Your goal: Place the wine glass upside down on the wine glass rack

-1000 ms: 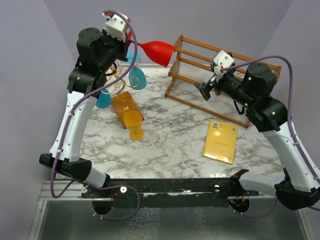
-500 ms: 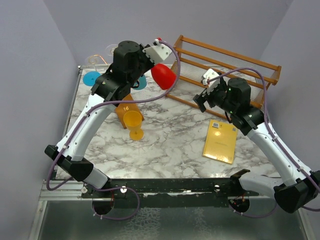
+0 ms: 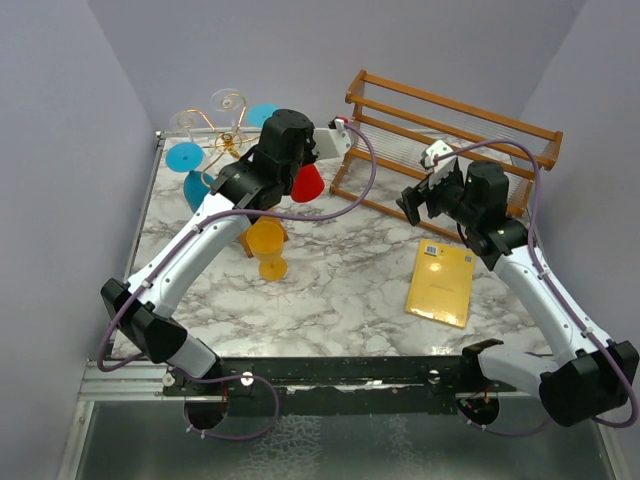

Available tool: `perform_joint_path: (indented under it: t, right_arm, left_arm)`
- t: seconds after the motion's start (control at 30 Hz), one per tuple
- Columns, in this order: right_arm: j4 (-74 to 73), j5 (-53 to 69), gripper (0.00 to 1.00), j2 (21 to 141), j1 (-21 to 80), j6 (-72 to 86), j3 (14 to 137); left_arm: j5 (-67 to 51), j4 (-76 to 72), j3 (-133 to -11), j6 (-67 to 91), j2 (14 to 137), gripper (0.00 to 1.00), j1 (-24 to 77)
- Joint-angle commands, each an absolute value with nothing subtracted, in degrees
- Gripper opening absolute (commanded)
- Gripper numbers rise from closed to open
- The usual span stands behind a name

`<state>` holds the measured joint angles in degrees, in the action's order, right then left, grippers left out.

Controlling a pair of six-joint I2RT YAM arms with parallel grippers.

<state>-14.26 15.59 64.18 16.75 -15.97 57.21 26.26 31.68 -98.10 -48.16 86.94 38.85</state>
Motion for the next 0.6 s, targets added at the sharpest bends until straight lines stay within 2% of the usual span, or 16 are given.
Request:
perform_joint_path:
  t: [0.0,0.57]
  right_arm:
    - [-11.4,18.9,0.92,65.0,16.0,-14.5,56.9]
    - [-12.1,20.7,0.92,67.2,15.1,-14.4,57.3]
  left_arm:
    - [31.0,29.4,-96.9,-50.4,84.4,0.0,38.9]
    - [34.3,35.0,-94.9,-53.6,80.3,0.0,38.7]
